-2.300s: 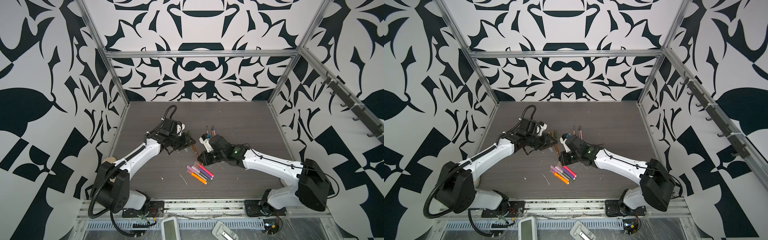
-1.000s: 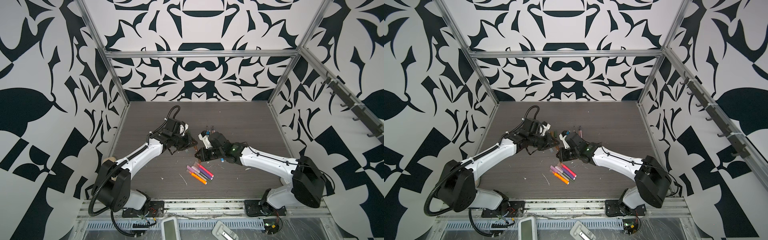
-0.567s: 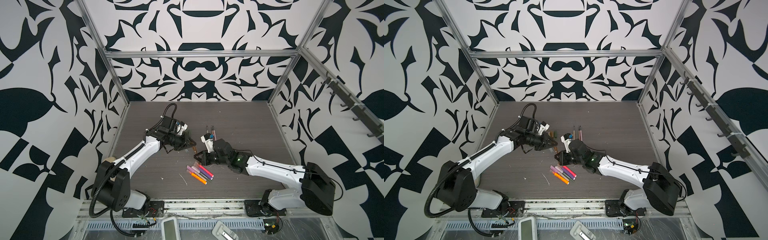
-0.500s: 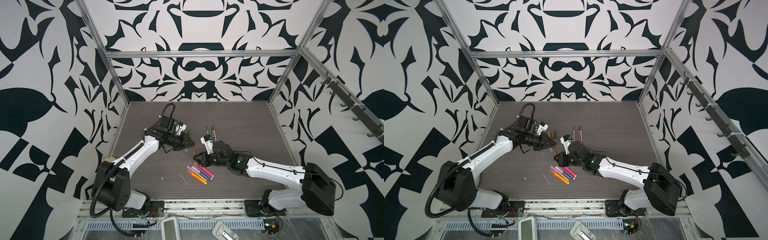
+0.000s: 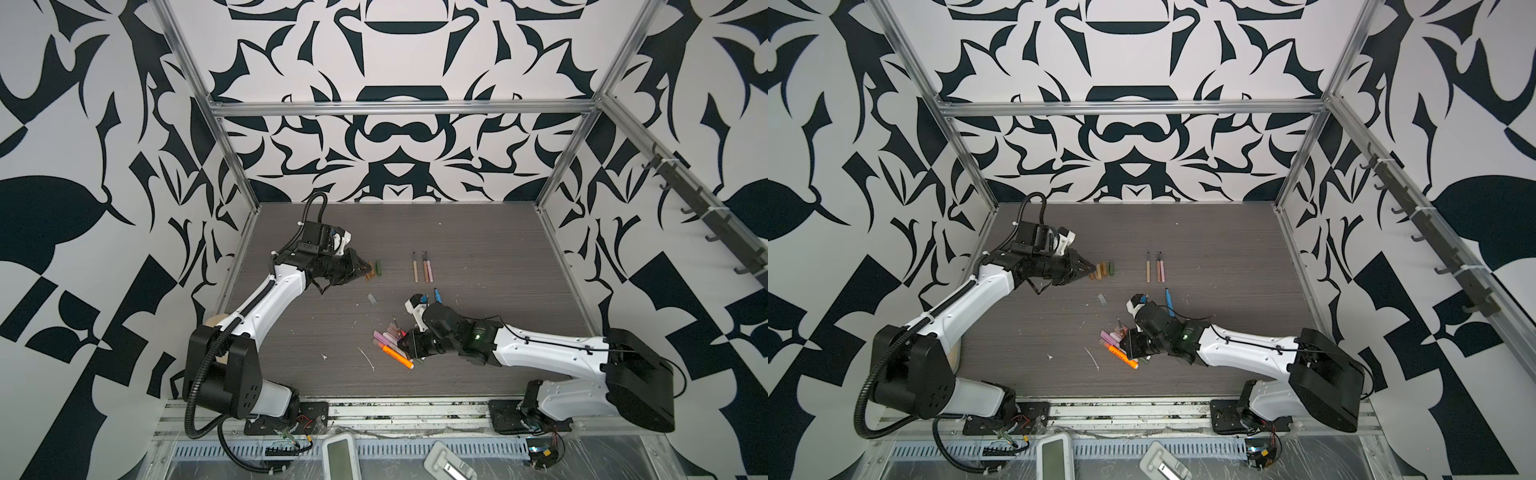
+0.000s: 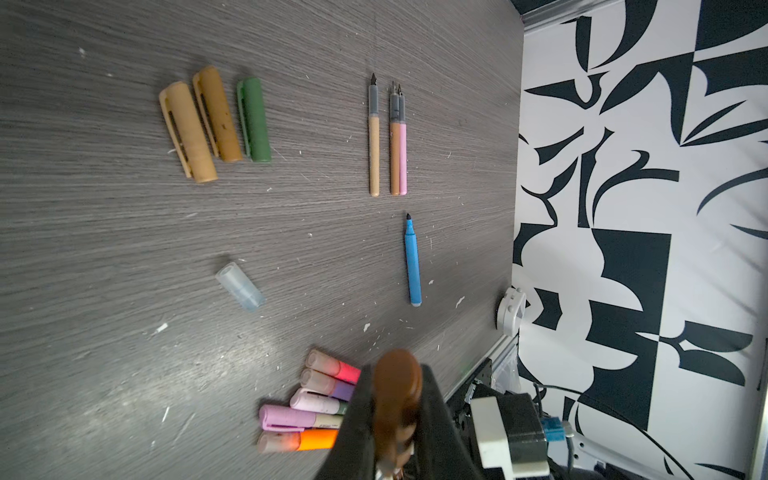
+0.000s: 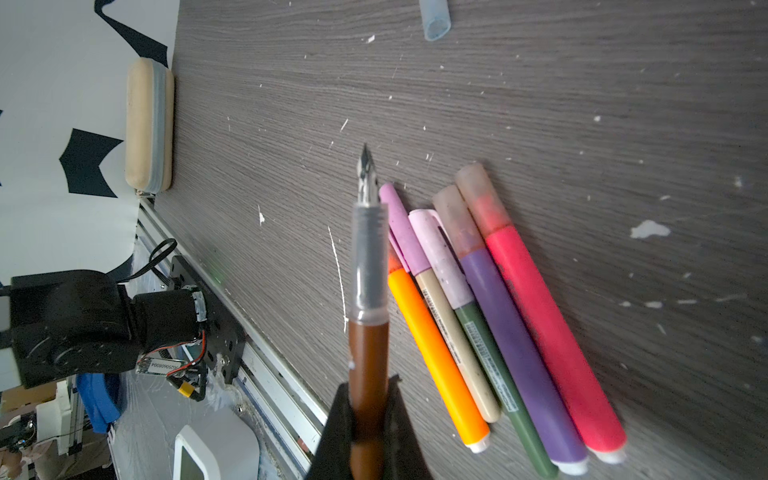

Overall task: Open the pen caps
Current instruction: 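Pull the brown cap off with the left gripper, moving it farther from the robot, then lower the brown cap beside the other caps with the left gripper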

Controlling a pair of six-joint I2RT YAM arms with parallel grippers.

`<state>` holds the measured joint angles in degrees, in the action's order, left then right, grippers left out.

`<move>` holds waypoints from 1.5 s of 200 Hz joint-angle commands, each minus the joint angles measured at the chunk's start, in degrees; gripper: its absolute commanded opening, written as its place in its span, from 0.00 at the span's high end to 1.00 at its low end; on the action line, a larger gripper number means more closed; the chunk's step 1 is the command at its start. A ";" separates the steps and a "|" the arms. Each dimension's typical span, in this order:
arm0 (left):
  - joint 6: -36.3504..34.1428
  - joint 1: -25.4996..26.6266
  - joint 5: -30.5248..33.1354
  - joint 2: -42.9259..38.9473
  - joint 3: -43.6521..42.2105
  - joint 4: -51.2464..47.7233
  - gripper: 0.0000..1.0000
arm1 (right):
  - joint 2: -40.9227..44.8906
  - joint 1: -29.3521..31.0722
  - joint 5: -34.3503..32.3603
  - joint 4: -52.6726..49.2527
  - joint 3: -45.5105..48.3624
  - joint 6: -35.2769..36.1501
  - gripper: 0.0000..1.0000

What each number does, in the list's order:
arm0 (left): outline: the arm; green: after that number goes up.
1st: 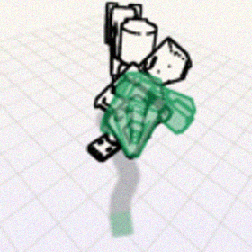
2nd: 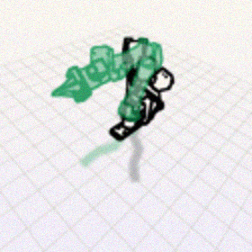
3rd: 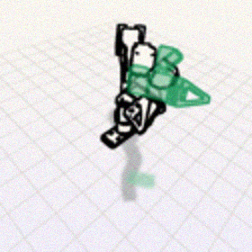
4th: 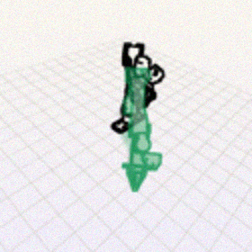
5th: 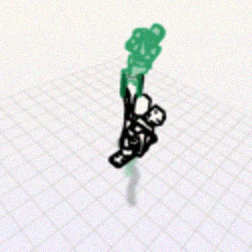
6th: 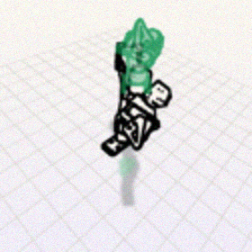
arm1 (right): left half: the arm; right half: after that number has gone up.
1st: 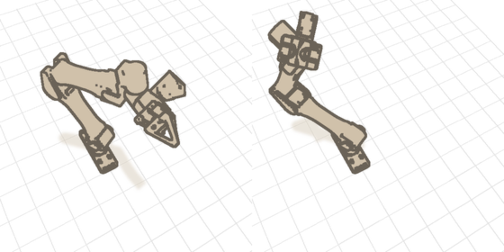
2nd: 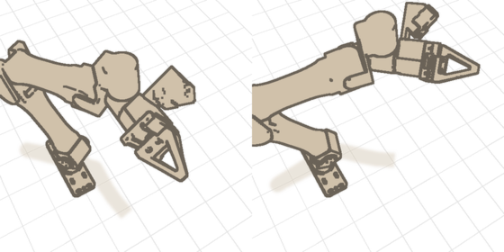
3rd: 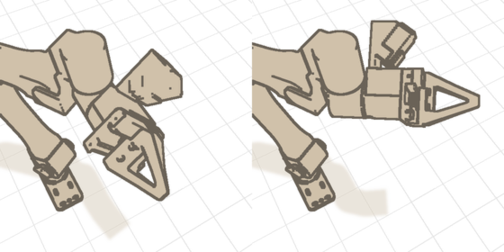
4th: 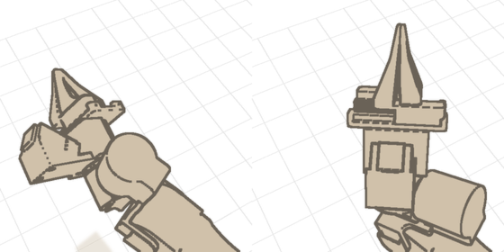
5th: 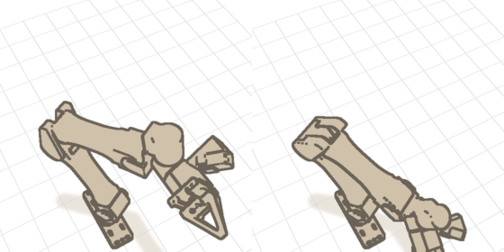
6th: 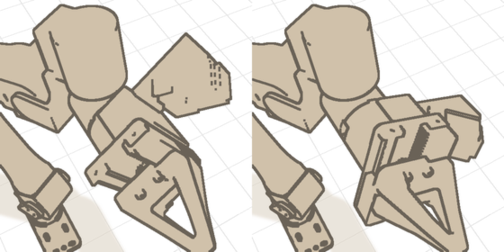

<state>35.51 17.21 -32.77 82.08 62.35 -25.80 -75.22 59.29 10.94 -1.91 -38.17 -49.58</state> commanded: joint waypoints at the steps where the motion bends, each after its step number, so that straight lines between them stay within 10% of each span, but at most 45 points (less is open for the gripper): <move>1: -0.88 -0.03 0.52 -1.23 -0.72 -0.83 1.00 | 1.88 -0.05 -1.51 0.06 -1.16 0.01 1.00; 149: -14.56 -6.64 10.78 20.67 20.53 -18.54 1.00 | 3.59 -4.96 -5.60 -5.39 1.17 1.04 1.00; 300: -14.28 -8.69 1.48 43.39 31.62 -21.13 0.82 | 8.18 -12.73 -4.40 -5.22 6.01 0.43 1.00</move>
<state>22.11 8.91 -29.61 124.09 93.12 -45.36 -67.79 46.83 6.61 -7.90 -32.62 -48.99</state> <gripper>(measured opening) 0.169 0.112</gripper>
